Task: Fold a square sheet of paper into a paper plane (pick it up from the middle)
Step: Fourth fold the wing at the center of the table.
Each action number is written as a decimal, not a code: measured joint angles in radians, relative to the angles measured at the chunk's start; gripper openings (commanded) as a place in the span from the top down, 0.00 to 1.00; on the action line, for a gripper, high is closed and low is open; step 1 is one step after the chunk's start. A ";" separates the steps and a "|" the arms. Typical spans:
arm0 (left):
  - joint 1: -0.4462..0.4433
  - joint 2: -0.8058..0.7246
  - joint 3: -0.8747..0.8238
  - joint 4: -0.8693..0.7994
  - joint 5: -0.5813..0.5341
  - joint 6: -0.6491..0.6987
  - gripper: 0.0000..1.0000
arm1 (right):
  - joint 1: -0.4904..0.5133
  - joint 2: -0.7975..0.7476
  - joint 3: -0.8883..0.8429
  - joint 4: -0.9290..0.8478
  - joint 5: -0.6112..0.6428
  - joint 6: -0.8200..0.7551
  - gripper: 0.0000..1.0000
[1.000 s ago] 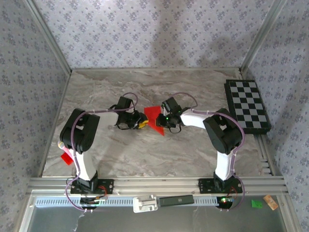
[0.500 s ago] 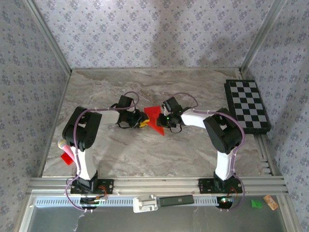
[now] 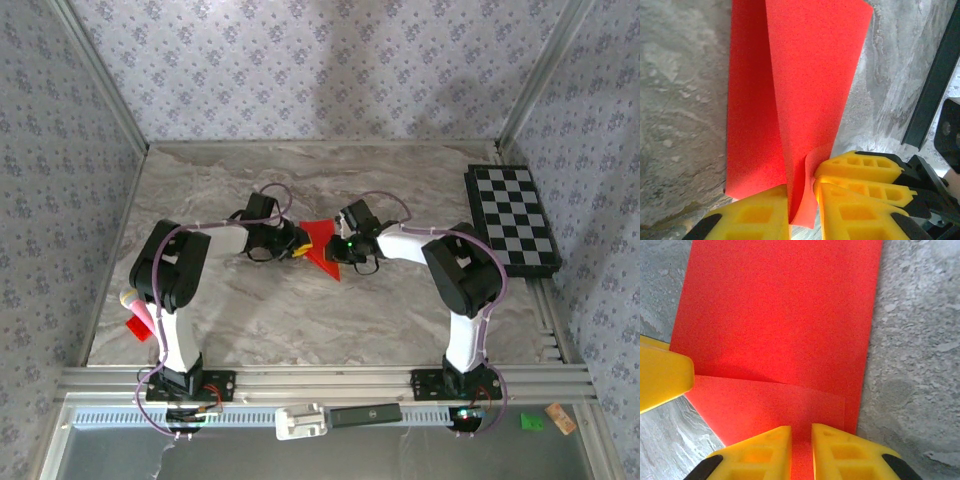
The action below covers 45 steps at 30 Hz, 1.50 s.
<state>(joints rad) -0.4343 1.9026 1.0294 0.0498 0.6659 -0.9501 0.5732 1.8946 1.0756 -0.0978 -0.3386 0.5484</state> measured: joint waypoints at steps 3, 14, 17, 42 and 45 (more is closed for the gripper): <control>0.000 0.012 0.006 0.000 0.004 0.012 0.83 | -0.005 0.000 0.000 0.001 -0.011 -0.026 0.79; 0.000 0.033 0.024 -0.012 0.013 0.032 0.93 | -0.006 -0.026 -0.004 -0.003 0.000 -0.129 0.65; 0.000 0.032 0.024 -0.027 -0.001 0.026 0.93 | -0.006 -0.097 -0.033 -0.003 0.057 -0.162 0.62; -0.077 -0.049 0.058 -0.230 -0.211 -0.143 0.93 | 0.290 -0.175 -0.177 0.103 0.515 -0.432 0.61; -0.077 -0.050 0.058 -0.230 -0.211 -0.160 0.93 | 0.293 -0.154 -0.173 0.104 0.535 -0.431 0.62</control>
<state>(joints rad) -0.5110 1.8530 1.0870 -0.1806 0.4549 -1.1099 0.8665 1.7401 0.9024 0.0059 0.1963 0.1173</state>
